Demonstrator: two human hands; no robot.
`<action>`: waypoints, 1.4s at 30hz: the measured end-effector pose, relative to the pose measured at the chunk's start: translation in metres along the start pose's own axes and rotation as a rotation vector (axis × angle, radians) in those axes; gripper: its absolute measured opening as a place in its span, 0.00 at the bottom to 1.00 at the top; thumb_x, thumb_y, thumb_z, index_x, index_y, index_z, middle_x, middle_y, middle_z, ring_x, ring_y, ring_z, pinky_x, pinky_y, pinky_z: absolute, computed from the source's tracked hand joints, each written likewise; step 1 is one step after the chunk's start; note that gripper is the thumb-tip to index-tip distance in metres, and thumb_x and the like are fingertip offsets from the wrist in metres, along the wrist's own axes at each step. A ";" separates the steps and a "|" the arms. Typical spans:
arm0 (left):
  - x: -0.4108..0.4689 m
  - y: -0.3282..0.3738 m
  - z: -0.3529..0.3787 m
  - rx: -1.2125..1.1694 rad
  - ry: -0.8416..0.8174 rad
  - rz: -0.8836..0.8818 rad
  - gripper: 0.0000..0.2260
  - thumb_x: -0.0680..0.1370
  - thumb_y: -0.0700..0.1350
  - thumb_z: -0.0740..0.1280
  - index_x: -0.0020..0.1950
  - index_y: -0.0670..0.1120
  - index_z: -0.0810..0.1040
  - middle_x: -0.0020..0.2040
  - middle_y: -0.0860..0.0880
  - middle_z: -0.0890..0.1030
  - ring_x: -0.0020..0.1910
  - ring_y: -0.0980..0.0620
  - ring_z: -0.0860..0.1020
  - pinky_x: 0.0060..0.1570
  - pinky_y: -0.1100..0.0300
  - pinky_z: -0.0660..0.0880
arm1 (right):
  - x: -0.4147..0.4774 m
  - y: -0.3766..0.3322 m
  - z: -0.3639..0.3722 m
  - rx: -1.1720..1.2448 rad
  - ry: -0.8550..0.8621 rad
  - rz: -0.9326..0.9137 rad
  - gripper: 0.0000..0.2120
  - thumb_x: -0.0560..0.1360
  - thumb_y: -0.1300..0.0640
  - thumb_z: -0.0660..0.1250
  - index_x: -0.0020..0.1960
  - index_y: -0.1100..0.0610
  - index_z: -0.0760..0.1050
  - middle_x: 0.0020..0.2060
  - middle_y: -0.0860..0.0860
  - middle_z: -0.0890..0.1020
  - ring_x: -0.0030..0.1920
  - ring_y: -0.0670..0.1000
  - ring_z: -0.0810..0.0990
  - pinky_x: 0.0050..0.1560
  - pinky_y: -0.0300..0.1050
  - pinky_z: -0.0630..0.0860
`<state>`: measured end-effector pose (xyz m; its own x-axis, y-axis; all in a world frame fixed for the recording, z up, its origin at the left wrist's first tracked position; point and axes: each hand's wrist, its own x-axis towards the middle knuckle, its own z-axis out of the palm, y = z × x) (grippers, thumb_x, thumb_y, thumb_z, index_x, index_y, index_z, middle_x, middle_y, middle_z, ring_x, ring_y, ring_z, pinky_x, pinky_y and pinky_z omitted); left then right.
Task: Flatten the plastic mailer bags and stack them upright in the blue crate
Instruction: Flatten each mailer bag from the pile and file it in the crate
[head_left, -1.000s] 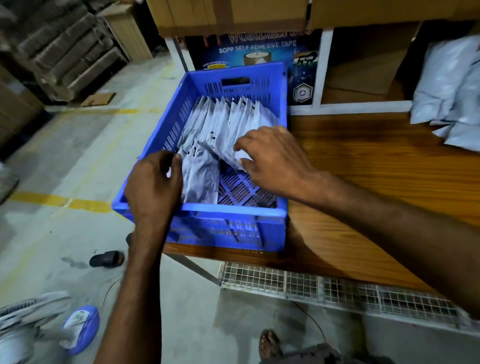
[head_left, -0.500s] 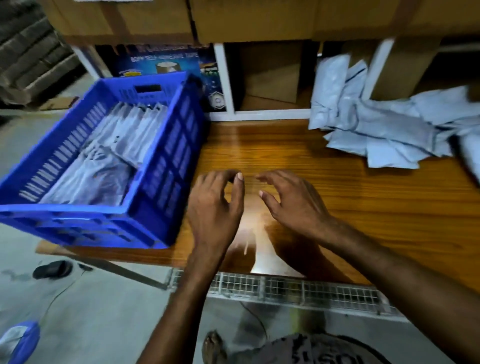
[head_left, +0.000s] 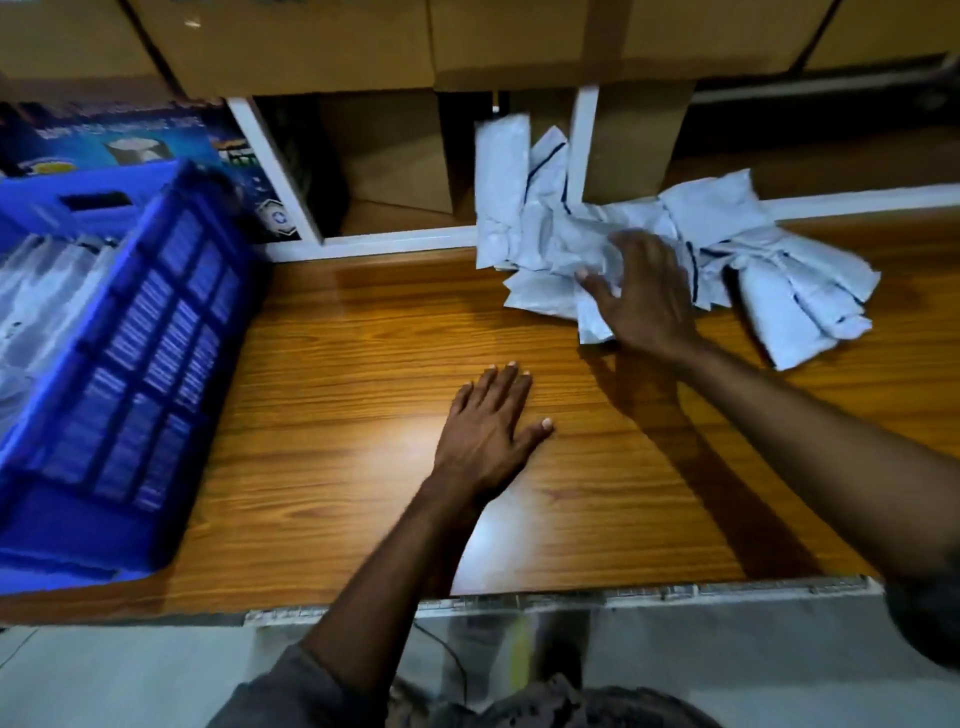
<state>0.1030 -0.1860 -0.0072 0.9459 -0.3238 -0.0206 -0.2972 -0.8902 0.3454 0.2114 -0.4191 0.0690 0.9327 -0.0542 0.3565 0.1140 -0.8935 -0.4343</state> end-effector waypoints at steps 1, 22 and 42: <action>0.004 0.000 0.002 0.021 0.003 -0.010 0.33 0.82 0.71 0.45 0.84 0.57 0.50 0.84 0.56 0.48 0.83 0.55 0.43 0.81 0.48 0.45 | 0.015 0.011 0.001 -0.010 -0.036 0.005 0.36 0.79 0.33 0.60 0.78 0.55 0.63 0.75 0.58 0.67 0.75 0.60 0.64 0.72 0.60 0.64; -0.006 -0.010 -0.004 -0.036 0.041 0.020 0.29 0.84 0.67 0.51 0.82 0.56 0.61 0.83 0.57 0.56 0.82 0.57 0.49 0.80 0.50 0.50 | 0.012 -0.023 -0.037 0.046 0.258 -0.373 0.26 0.78 0.52 0.67 0.73 0.57 0.68 0.62 0.61 0.76 0.60 0.62 0.73 0.58 0.56 0.71; -0.166 -0.187 -0.062 -0.320 0.505 -0.277 0.19 0.83 0.51 0.61 0.68 0.43 0.79 0.67 0.45 0.80 0.68 0.44 0.75 0.70 0.53 0.66 | -0.220 -0.180 0.059 -0.157 -0.447 -0.361 0.34 0.82 0.32 0.39 0.83 0.47 0.48 0.83 0.48 0.47 0.81 0.47 0.41 0.79 0.59 0.44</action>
<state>0.0090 0.0536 -0.0104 0.9497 0.1636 0.2671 -0.0540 -0.7545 0.6540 0.0057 -0.2201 0.0203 0.9017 0.4281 0.0613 0.4309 -0.8775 -0.2103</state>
